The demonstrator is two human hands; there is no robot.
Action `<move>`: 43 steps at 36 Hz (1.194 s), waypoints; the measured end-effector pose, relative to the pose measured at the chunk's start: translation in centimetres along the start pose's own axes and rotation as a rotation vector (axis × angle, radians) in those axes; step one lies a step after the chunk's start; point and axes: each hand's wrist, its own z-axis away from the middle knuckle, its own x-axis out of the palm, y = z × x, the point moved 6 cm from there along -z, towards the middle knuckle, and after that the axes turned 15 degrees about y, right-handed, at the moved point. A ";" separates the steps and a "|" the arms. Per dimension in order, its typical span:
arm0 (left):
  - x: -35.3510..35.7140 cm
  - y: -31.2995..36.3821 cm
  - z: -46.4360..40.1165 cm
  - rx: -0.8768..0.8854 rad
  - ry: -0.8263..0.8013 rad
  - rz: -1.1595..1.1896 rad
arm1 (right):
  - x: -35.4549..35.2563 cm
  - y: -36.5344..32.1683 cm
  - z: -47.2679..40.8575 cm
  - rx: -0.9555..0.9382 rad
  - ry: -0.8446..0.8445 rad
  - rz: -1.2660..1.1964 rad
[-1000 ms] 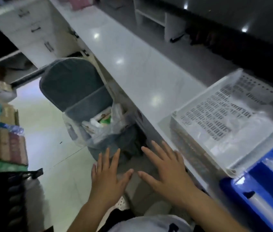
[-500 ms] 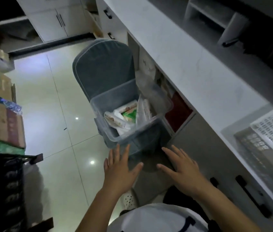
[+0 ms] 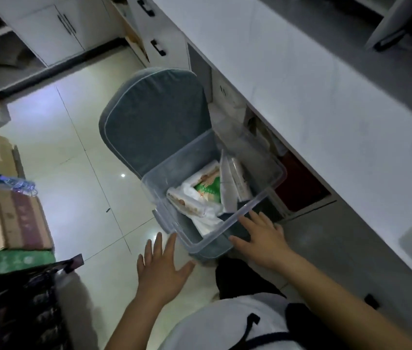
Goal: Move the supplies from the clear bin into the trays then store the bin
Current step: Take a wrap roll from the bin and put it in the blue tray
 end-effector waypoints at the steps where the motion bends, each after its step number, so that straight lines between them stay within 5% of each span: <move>1: -0.5 -0.2 -1.2 0.021 -0.009 -0.045 | 0.7 -0.1 -1.6 0.005 -0.006 0.004; 12: -0.6 1.2 -16.0 0.215 -0.115 -0.322 | 9.9 0.4 -8.6 0.135 -0.429 0.158; 20: 4.8 3.2 -23.7 0.462 -0.338 -0.450 | 13.2 -0.1 -6.8 0.115 -0.362 0.365; 26: 10.0 3.0 -28.7 0.631 -0.552 -0.599 | 15.1 -1.2 -5.6 0.366 -0.244 0.246; 33: 14.5 3.9 -33.3 0.851 -0.613 -0.591 | 17.1 -3.7 -5.4 0.576 -0.096 0.131; 43: 18.2 3.5 -34.9 0.886 -0.620 -0.505 | 17.9 -5.0 -5.8 0.710 0.015 0.072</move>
